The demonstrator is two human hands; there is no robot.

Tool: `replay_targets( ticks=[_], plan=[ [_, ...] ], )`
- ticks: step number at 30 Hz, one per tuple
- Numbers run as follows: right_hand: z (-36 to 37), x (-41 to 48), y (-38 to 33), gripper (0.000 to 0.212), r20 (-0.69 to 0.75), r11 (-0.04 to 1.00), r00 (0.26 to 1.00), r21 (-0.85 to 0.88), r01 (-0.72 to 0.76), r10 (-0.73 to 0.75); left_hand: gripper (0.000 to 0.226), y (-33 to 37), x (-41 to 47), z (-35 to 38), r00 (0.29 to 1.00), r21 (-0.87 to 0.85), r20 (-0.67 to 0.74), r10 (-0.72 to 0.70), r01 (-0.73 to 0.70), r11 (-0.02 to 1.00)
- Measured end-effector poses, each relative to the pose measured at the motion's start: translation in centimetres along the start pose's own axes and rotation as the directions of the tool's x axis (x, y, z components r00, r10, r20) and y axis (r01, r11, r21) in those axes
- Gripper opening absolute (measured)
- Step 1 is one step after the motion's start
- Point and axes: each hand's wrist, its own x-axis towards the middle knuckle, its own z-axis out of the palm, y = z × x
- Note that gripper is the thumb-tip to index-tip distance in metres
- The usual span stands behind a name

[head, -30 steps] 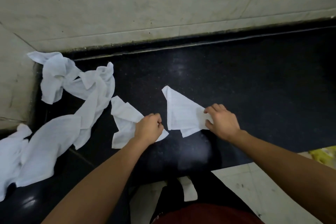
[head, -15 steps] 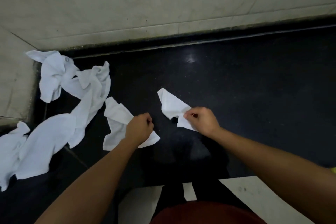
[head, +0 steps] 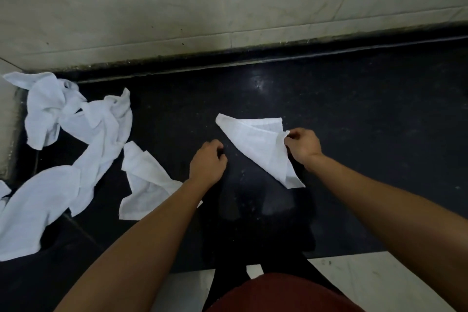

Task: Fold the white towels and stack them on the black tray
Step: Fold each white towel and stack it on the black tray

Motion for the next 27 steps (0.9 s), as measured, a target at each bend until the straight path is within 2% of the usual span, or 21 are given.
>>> replay_targets(
  ticks=[2, 5, 7, 9, 12, 14, 16, 20, 22, 24, 26, 27],
  plan=[
    [-0.2, -0.2, 0.1, 0.015, -0.053, 0.997, 0.997, 0.046, 0.058, -0.055, 0.03, 1.0, 1.0, -0.2, 0.998, 0.052, -0.037, 0.058, -0.056, 0.997],
    [-0.4, 0.0, 0.1, 0.037, -0.027, 0.99, 0.999, 0.131, 0.049, -0.045, 0.039, 2.9, 2.9, -0.3, 0.994, 0.049, -0.042, 0.1, -0.098, 0.994],
    [-0.5, 0.0, 0.1, 0.024, 0.0, 0.997, 0.998, 0.049, 0.063, -0.063, 0.044, 3.6, 4.1, -0.3, 0.997, 0.015, 0.0, 0.073, -0.073, 0.997],
    [-0.6, -0.3, 0.0, 0.014, -0.04, 0.988, 0.991, -0.09, 0.127, -0.131, 0.048, 3.6, 5.2, -0.5, 0.997, 0.001, 0.078, 0.022, -0.022, 1.0],
    [-0.5, -1.7, -0.7, 0.004, -0.064, 0.909, 0.925, -0.219, 0.354, -0.376, 0.045, 2.6, 6.0, -1.5, 0.99, 0.02, 0.136, -0.048, 0.045, 0.999],
    [0.1, -3.3, -0.9, 0.008, 0.025, 0.82, 0.844, -0.223, 0.528, -0.536, 0.039, 1.7, 6.0, -2.3, 0.989, 0.006, 0.134, -0.067, 0.066, 0.998],
    [1.0, -5.5, -0.5, 0.011, 0.179, 0.733, 0.764, -0.217, 0.645, -0.619, 0.035, 0.7, 5.8, -3.1, 0.986, -0.03, 0.135, -0.099, 0.103, 0.994],
    [3.9, -8.8, 1.1, 0.017, 0.474, 0.628, 0.655, -0.242, 0.739, -0.589, 0.025, -1.7, 4.9, -4.0, 0.969, -0.143, 0.123, -0.214, 0.23, 0.963],
    [5.0, -9.3, 1.8, 0.021, 0.572, 0.639, 0.644, -0.251, 0.727, -0.508, 0.019, -2.4, 4.3, -4.1, 0.957, -0.198, 0.138, -0.256, 0.28, 0.939],
    [5.4, -9.3, 1.9, 0.024, 0.634, 0.719, 0.652, -0.21, 0.663, -0.416, 0.014, -2.7, 3.8, -4.2, 0.944, -0.239, 0.152, -0.291, 0.321, 0.916],
    [5.0, -8.7, 1.4, 0.019, 0.566, 0.83, 0.718, -0.102, 0.548, -0.405, 0.012, -2.9, 3.4, -4.1, 0.939, -0.261, 0.138, -0.314, 0.341, 0.903],
    [4.6, -8.0, 1.0, 0.015, 0.457, 0.862, 0.784, -0.071, 0.502, -0.42, 0.013, -2.9, 3.3, -4.0, 0.936, -0.269, 0.127, -0.329, 0.352, 0.896]
  ],
)
